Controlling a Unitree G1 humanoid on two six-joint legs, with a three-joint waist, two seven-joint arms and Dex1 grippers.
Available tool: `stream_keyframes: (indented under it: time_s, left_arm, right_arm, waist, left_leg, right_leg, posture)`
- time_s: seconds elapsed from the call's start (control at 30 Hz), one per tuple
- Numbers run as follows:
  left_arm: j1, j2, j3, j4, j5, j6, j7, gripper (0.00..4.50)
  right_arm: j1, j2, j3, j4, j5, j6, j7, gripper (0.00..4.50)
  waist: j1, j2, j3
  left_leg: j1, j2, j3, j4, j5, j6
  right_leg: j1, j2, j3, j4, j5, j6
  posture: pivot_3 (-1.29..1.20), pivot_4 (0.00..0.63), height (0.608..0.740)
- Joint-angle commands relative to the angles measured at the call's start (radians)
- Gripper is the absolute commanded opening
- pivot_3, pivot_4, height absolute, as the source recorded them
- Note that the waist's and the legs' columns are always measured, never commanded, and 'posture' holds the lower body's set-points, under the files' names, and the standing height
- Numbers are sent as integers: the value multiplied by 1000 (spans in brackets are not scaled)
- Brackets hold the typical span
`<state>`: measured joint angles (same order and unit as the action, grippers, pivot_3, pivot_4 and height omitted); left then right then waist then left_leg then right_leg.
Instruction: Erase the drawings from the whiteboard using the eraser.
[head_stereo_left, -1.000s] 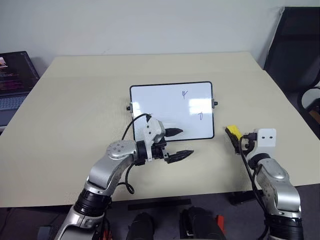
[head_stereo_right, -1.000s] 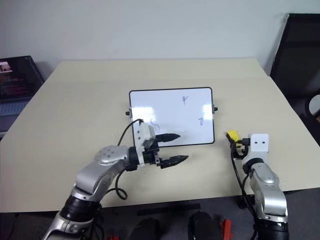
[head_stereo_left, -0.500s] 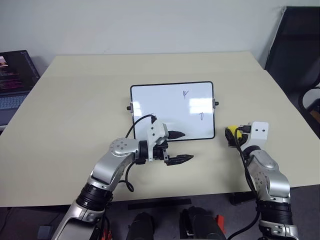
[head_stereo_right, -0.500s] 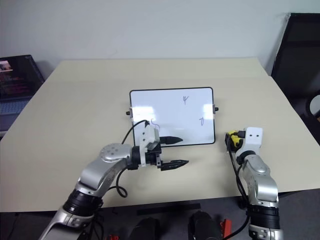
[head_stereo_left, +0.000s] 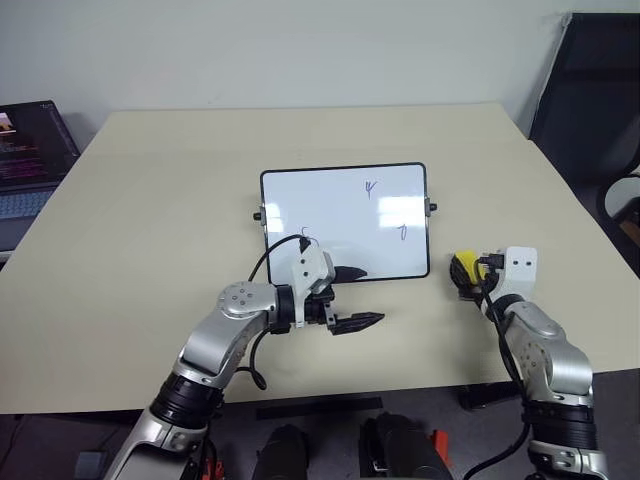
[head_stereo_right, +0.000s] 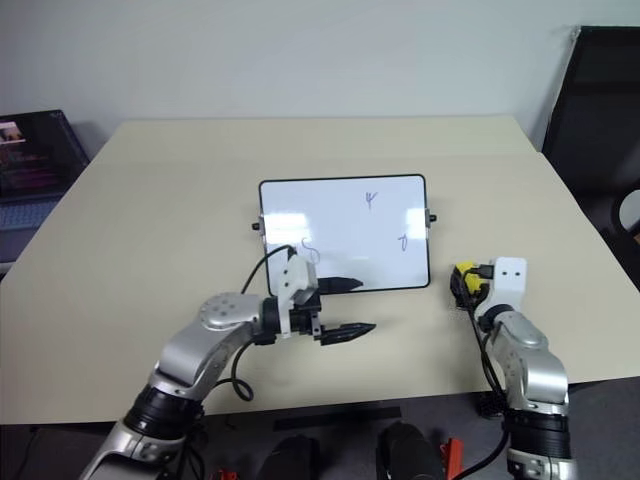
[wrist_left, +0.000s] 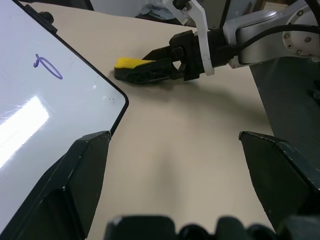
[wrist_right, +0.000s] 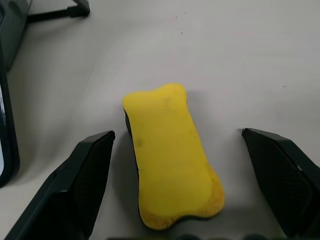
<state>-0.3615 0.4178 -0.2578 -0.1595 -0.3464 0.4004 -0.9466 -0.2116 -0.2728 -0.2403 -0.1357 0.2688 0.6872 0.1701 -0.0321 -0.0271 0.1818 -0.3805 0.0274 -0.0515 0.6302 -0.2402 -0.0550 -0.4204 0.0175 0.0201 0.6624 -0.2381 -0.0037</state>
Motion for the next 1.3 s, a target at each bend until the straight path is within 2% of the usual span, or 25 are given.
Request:
stream_keyframes:
  time_s: [0.03,0.8,1.3]
  left_arm:
    - [1,-9,1,-41,5,-30,7,4500]
    - [2,-18,1,-34,23,-41,17,4500]
    - [9,-20,6,-36,29,-40,19,4500]
  right_arm:
    - [3,-18,-21,-30,28,38,10,4463]
    - [-27,4,-16,-109,60,104,5,4463]
    - [-67,-20,-3,-83,57,87,21,4463]
  waist:
    - [0,0,0]
    - [-1,0,0]
    - [0,0,0]
  left_leg:
    - [0,0,0,0,0,0]
    - [0,0,0,0,0,0]
    - [0,0,0,0,0,0]
  right_leg:
    - [0,0,0,0,0,0]
    - [0,0,0,0,0,0]
    - [0,0,0,-1,0,0]
  posture:
    - [0,150,740]
    - [0,150,740]
    - [0,150,740]
